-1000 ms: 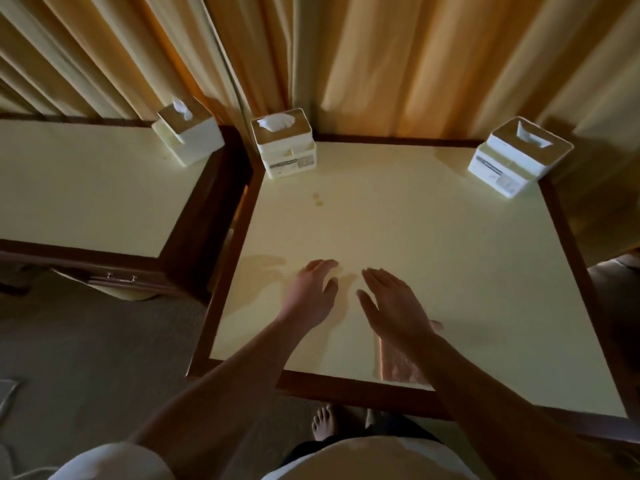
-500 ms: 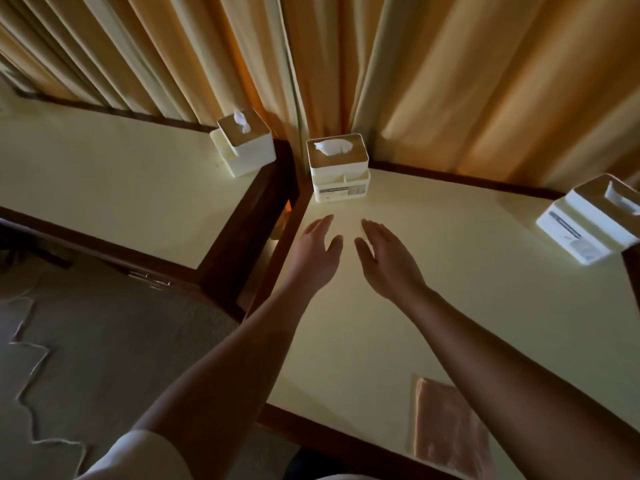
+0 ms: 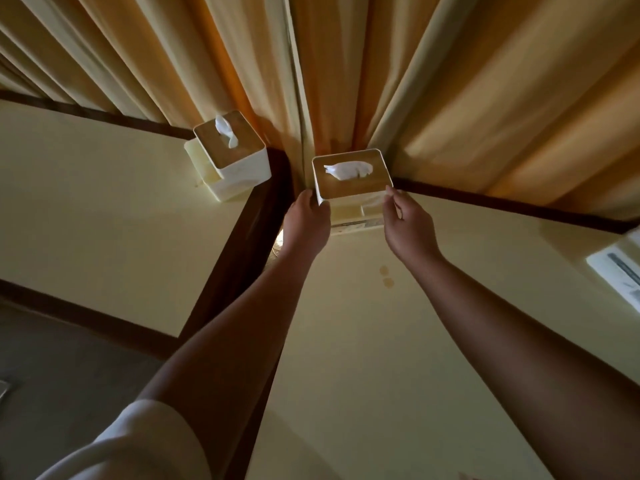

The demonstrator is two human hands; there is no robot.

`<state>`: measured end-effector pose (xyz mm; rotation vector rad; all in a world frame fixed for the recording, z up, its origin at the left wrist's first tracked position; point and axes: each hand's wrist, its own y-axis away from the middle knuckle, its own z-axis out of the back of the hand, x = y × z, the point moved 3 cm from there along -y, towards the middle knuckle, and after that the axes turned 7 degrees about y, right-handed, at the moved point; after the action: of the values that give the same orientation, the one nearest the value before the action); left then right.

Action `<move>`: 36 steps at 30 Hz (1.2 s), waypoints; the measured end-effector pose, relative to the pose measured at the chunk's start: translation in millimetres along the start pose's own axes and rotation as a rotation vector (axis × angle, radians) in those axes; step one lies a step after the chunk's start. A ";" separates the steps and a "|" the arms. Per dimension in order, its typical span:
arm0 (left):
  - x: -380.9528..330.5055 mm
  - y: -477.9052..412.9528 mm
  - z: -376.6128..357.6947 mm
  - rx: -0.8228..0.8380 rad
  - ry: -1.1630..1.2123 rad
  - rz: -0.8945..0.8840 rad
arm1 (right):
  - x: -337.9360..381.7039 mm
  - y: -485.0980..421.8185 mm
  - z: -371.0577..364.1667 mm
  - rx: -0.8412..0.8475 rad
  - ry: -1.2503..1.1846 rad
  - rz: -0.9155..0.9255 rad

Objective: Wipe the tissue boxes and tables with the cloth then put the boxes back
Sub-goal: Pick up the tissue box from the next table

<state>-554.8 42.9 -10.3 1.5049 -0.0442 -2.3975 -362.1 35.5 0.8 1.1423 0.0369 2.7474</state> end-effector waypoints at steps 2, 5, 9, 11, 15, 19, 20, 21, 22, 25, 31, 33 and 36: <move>5.4 -16.3 -5.7 -0.001 0.005 0.001 | 0.9 -22.4 -4.7 -0.012 0.036 -0.024; 15.0 -36.4 -15.9 -0.024 0.031 0.016 | -1.7 -50.2 -14.3 0.005 0.078 -0.110; 22.4 -52.0 -26.2 -0.047 0.025 0.004 | -12.6 -72.4 -27.5 0.018 0.026 -0.229; 23.3 -54.9 -29.8 -0.059 0.007 -0.011 | -15.1 -77.8 -32.9 0.002 0.016 -0.199; 27.8 -55.6 -36.5 -0.090 -0.014 -0.033 | -17.2 -78.4 -35.1 -0.060 -0.012 -0.166; 20.0 -45.5 -30.7 -0.096 0.011 -0.036 | -14.7 -63.6 -23.7 -0.102 -0.022 -0.136; 18.3 -40.1 -27.6 -0.093 0.021 -0.042 | -13.6 -55.6 -19.8 -0.109 -0.032 -0.133; 17.2 -33.3 -24.0 -0.090 0.034 -0.052 | -12.3 -45.7 -15.3 -0.120 -0.038 -0.124; 16.0 -24.3 -20.0 -0.086 0.047 -0.063 | -11.7 -34.7 -10.9 -0.134 -0.046 -0.116; 15.7 12.4 -10.5 -0.054 0.061 -0.086 | -14.9 5.4 1.6 -0.175 -0.088 -0.120; 34.1 117.2 -2.5 0.040 0.046 -0.128 | -45.8 125.5 25.8 -0.261 -0.137 -0.216; 42.7 154.8 -2.7 0.081 0.038 -0.139 | -59.1 168.1 31.4 -0.294 -0.161 -0.274; 52.4 211.0 -5.2 0.131 0.046 -0.148 | -79.3 228.6 37.5 -0.311 -0.186 -0.311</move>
<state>-520.0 -171.5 -18.7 1.6757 -0.0836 -2.5168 -313.3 -204.2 -8.7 1.1833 -0.2102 2.2705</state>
